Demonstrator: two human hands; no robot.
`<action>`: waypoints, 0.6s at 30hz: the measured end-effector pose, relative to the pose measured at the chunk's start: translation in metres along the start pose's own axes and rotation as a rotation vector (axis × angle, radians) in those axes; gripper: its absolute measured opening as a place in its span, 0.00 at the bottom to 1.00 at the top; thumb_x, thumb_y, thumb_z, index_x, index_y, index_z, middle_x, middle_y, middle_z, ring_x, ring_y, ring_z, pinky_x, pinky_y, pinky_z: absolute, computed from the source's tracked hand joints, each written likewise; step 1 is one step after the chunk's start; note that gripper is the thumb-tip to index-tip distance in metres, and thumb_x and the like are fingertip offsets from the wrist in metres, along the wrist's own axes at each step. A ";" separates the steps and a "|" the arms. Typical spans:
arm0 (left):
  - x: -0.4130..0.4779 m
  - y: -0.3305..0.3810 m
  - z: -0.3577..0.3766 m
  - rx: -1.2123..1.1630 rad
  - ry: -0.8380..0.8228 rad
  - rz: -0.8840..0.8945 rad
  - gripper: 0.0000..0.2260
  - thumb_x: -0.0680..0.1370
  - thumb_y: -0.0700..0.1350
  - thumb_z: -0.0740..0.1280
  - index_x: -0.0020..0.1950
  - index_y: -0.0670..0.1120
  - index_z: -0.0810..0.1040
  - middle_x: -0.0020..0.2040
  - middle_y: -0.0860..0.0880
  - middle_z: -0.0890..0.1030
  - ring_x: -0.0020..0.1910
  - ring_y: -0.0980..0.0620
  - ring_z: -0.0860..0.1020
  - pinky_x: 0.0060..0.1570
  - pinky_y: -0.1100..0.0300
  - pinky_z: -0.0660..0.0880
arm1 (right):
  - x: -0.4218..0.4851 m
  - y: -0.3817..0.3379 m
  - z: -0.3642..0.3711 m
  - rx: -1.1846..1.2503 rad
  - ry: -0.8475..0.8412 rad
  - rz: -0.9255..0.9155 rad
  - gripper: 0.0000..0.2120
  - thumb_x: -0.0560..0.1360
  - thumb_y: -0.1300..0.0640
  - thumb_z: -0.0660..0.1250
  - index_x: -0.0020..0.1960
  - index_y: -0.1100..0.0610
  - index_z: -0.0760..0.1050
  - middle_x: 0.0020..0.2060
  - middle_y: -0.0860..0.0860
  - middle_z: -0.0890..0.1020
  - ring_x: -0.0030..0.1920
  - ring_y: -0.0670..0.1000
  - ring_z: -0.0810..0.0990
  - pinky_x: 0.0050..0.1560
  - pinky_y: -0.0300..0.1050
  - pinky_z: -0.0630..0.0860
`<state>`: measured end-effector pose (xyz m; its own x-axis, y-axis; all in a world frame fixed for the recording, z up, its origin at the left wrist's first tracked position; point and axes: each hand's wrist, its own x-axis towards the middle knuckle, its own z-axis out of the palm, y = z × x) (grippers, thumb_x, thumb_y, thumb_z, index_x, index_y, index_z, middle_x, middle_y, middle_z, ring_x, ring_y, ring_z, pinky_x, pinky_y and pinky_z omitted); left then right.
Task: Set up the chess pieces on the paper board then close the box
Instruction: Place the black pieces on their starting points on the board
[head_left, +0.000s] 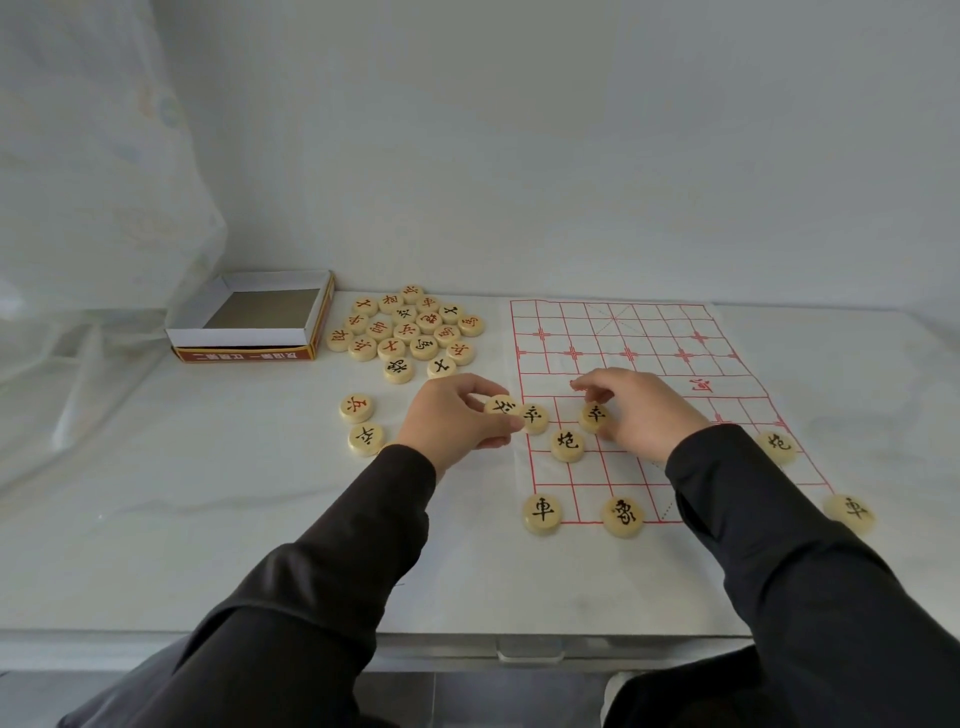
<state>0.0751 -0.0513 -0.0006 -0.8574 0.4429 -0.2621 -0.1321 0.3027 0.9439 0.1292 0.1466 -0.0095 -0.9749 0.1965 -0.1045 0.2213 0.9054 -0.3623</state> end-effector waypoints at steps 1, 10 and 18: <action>0.000 0.000 0.000 0.008 -0.011 0.005 0.11 0.70 0.37 0.73 0.51 0.44 0.78 0.21 0.57 0.76 0.29 0.57 0.79 0.42 0.62 0.80 | 0.000 0.000 -0.001 0.000 0.000 -0.001 0.27 0.72 0.68 0.68 0.68 0.51 0.69 0.57 0.49 0.76 0.57 0.49 0.74 0.58 0.39 0.71; 0.001 -0.002 -0.002 -0.065 0.026 -0.008 0.14 0.75 0.32 0.66 0.59 0.42 0.78 0.42 0.44 0.78 0.36 0.52 0.80 0.45 0.62 0.80 | -0.001 -0.001 -0.002 0.017 0.024 -0.012 0.24 0.74 0.68 0.65 0.67 0.51 0.70 0.55 0.49 0.77 0.54 0.48 0.75 0.55 0.38 0.71; 0.002 -0.003 -0.001 -0.107 0.034 -0.021 0.11 0.75 0.33 0.66 0.56 0.42 0.77 0.33 0.47 0.80 0.36 0.52 0.82 0.47 0.61 0.80 | -0.001 -0.001 -0.003 0.012 0.014 -0.012 0.25 0.73 0.69 0.66 0.67 0.51 0.70 0.56 0.49 0.78 0.56 0.49 0.75 0.58 0.40 0.71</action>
<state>0.0729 -0.0523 -0.0033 -0.8699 0.4081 -0.2769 -0.2011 0.2192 0.9547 0.1303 0.1467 -0.0066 -0.9778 0.1906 -0.0875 0.2096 0.9030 -0.3750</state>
